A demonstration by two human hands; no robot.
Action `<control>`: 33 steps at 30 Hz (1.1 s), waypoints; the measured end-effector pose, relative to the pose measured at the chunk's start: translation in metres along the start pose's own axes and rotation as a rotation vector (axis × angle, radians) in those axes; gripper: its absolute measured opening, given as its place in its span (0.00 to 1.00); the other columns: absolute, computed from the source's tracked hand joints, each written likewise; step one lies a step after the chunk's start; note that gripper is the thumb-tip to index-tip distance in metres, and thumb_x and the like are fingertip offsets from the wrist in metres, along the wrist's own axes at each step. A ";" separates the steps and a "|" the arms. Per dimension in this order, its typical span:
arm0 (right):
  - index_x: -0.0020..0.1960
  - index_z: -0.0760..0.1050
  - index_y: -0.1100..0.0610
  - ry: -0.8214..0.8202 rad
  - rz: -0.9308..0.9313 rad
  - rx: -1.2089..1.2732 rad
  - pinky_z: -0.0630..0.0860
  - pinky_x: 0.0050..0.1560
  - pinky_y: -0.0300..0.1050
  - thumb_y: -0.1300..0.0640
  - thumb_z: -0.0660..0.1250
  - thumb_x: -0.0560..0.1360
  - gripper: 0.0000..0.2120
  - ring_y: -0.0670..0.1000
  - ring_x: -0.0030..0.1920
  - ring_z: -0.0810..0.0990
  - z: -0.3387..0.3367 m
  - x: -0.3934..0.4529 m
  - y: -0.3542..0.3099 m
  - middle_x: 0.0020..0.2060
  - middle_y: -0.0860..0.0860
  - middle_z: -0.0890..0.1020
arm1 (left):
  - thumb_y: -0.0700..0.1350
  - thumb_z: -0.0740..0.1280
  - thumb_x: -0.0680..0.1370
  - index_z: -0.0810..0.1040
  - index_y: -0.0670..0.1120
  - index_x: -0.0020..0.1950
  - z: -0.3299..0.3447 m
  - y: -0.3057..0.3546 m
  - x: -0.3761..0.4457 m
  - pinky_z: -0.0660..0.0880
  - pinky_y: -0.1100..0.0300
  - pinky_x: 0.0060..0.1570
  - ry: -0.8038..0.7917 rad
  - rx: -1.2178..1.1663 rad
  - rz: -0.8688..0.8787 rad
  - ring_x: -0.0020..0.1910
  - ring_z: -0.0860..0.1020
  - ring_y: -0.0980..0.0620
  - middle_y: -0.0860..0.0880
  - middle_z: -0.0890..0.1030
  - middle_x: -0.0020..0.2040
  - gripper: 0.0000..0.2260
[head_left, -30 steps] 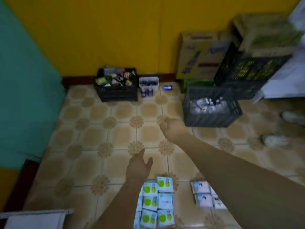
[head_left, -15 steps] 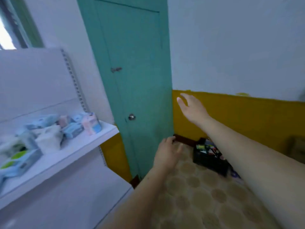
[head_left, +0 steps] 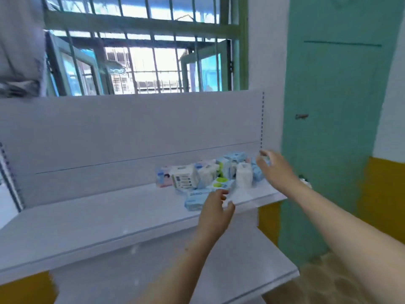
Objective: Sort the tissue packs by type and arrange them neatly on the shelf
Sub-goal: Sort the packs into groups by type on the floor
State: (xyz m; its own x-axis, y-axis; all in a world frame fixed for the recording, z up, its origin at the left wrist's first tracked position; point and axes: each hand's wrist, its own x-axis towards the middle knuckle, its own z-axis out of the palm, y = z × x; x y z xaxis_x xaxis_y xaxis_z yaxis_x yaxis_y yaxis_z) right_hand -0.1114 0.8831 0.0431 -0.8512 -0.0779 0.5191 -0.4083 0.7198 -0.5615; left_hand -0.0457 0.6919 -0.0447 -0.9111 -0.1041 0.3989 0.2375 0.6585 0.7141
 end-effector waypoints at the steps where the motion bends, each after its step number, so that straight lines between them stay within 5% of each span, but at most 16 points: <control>1: 0.71 0.69 0.59 -0.031 -0.003 0.015 0.66 0.69 0.52 0.47 0.58 0.82 0.23 0.56 0.69 0.70 0.016 0.001 -0.014 0.69 0.56 0.73 | 0.47 0.66 0.78 0.74 0.49 0.65 -0.020 -0.016 -0.001 0.73 0.58 0.57 0.024 0.000 -0.027 0.57 0.77 0.53 0.50 0.77 0.58 0.15; 9: 0.75 0.64 0.55 -0.241 -0.086 0.024 0.66 0.69 0.49 0.45 0.60 0.81 0.26 0.54 0.71 0.68 0.120 0.041 -0.068 0.72 0.53 0.69 | 0.45 0.66 0.78 0.75 0.49 0.64 -0.105 -0.116 0.028 0.70 0.65 0.50 0.176 0.010 -0.165 0.52 0.76 0.56 0.51 0.76 0.57 0.14; 16: 0.78 0.57 0.53 -0.373 -0.089 0.011 0.63 0.71 0.49 0.47 0.69 0.76 0.36 0.53 0.74 0.64 0.193 0.099 -0.043 0.76 0.52 0.63 | 0.48 0.71 0.77 0.71 0.50 0.68 -0.117 -0.180 0.103 0.71 0.63 0.51 0.175 0.029 -0.226 0.53 0.76 0.55 0.50 0.76 0.59 0.21; 23: 0.80 0.50 0.49 -0.447 -0.138 -0.171 0.59 0.75 0.52 0.43 0.73 0.70 0.47 0.53 0.77 0.56 0.237 0.164 0.006 0.78 0.50 0.56 | 0.51 0.77 0.72 0.57 0.55 0.77 -0.105 -0.210 0.190 0.73 0.64 0.59 -0.053 -0.149 -0.142 0.64 0.74 0.55 0.54 0.70 0.68 0.40; 27: 0.80 0.46 0.48 -0.594 -0.370 -0.581 0.50 0.77 0.52 0.38 0.71 0.70 0.50 0.53 0.78 0.51 0.259 0.189 0.015 0.80 0.49 0.50 | 0.43 0.78 0.71 0.49 0.55 0.79 -0.089 -0.221 0.212 0.75 0.71 0.54 -0.214 -0.285 -0.125 0.64 0.75 0.58 0.56 0.71 0.69 0.47; 33: 0.79 0.49 0.50 -0.719 -0.456 -0.835 0.59 0.73 0.54 0.53 0.73 0.71 0.46 0.57 0.72 0.60 0.274 0.215 0.008 0.77 0.51 0.57 | 0.43 0.81 0.67 0.72 0.51 0.64 -0.082 -0.238 0.240 0.81 0.55 0.54 -0.262 -0.294 -0.064 0.55 0.83 0.56 0.50 0.84 0.57 0.30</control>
State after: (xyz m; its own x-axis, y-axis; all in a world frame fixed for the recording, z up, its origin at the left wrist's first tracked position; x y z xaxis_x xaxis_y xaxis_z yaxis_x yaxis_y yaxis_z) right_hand -0.3881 0.6829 -0.0263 -0.7817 -0.6199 -0.0682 -0.6069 0.7309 0.3122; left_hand -0.2936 0.4487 -0.0715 -0.9733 0.0802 0.2153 0.2290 0.4114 0.8822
